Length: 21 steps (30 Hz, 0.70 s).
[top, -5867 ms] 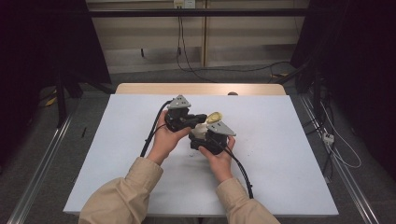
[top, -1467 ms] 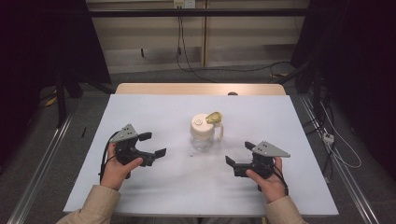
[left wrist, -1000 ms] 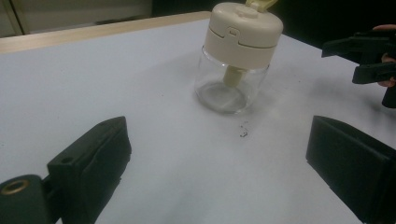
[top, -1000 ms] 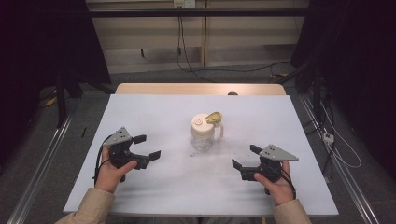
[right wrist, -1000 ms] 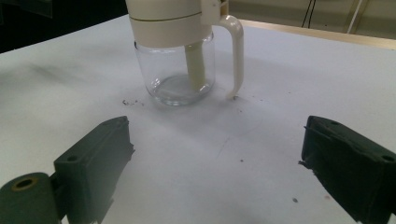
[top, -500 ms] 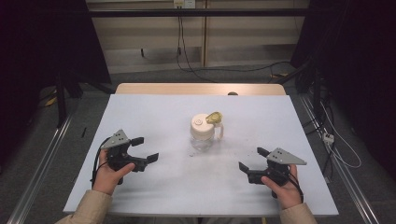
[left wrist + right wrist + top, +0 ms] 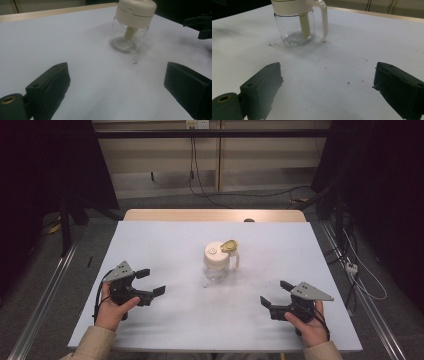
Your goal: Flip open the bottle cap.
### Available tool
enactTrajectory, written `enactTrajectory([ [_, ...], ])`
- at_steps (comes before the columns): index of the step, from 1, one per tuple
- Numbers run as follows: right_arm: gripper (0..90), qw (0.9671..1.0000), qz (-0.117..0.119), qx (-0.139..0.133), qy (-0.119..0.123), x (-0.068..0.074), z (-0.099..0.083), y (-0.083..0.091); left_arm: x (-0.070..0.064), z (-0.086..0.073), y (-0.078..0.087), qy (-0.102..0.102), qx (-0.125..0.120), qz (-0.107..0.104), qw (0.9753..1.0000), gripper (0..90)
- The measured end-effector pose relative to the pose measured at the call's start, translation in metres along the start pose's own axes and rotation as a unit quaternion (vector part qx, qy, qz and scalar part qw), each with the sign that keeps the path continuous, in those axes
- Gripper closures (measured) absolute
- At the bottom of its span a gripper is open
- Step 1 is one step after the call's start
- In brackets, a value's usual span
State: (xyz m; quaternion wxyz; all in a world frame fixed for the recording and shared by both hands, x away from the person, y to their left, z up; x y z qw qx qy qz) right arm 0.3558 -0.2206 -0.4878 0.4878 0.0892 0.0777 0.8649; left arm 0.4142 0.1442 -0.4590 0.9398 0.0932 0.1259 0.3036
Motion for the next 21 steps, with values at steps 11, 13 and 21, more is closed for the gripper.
enactTrajectory([
  [11, 7.5, 1.0000, -0.005, 0.000, 0.003, -0.004, -0.003, 0.006, 0.001, -0.008, 0.006, -0.009, 0.011, 0.003, 0.9999, 6.1],
  [13, 7.5, 1.0000, -0.006, -0.001, 0.000, -0.005, -0.003, 0.007, 0.001, -0.009, 0.007, -0.008, 0.011, 0.005, 0.9999, 6.1],
  [21, 7.7, 1.0000, -0.006, 0.000, 0.003, -0.005, -0.003, 0.007, 0.005, -0.012, 0.015, -0.007, 0.010, 0.011, 0.9999, 6.1],
])
Point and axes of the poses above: each handheld gripper's, and its own axes: y roughly backward along the jaws, z roughly out of its top, x roughly to its left, the point moved 10 cm from there along -y, roughly forward along the jaws, and after that the axes turned 10 degrees about -x, right-handed, at the moved point
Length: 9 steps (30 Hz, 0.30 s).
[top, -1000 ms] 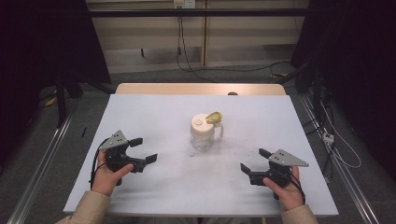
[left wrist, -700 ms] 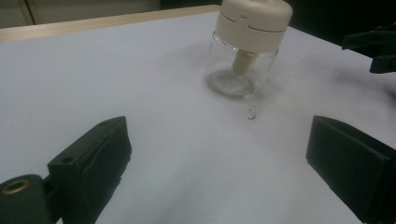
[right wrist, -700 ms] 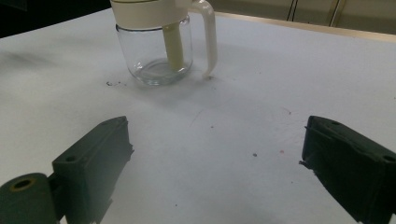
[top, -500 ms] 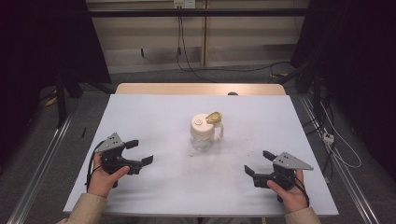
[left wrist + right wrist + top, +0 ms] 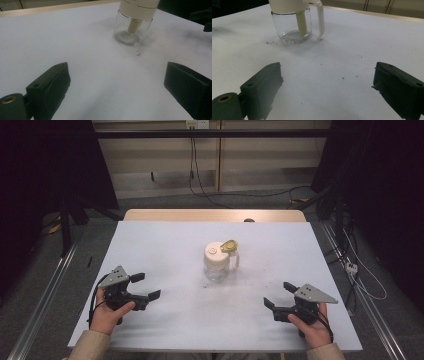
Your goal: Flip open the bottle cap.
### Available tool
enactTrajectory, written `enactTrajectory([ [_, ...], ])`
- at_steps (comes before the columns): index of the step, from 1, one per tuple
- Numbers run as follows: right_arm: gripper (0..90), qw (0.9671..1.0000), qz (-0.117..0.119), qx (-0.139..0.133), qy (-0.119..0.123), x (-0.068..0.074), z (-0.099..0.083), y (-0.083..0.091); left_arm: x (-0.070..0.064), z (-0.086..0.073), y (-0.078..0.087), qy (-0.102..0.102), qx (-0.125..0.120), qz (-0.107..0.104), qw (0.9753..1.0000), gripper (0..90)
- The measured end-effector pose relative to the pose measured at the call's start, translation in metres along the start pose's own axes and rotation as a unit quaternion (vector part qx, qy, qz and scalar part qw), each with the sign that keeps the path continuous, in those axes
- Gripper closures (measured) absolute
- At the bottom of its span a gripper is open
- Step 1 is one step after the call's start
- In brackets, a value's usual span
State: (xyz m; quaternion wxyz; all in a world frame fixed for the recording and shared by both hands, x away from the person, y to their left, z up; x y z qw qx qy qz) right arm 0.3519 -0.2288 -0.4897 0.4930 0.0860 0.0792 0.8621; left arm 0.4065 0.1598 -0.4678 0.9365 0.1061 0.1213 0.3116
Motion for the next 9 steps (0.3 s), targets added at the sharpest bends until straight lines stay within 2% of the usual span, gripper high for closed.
enactTrajectory([
  [5, 7.6, 1.0000, -0.002, 0.003, 0.002, -0.0002, -0.0014, -0.0008, 0.0027, -0.0034, 0.0006, 0.003, 0.003, 0.006, 1.0000, 6.1],
  [9, 7.7, 1.0000, 0.001, 0.005, 0.004, 0.0011, -0.0025, -0.0018, 0.0028, -0.0076, -0.0017, -0.004, 0.014, 0.008, 0.9999, 6.1],
])
Point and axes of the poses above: each handheld gripper's, and its own axes: y roughly backward along the jaws, z roughly out of its top, x roughly to its left, the point moved 10 cm from there along -y, roughly forward along the jaws, and after that the axes turned 10 degrees about -x, right-handed, at the moved point
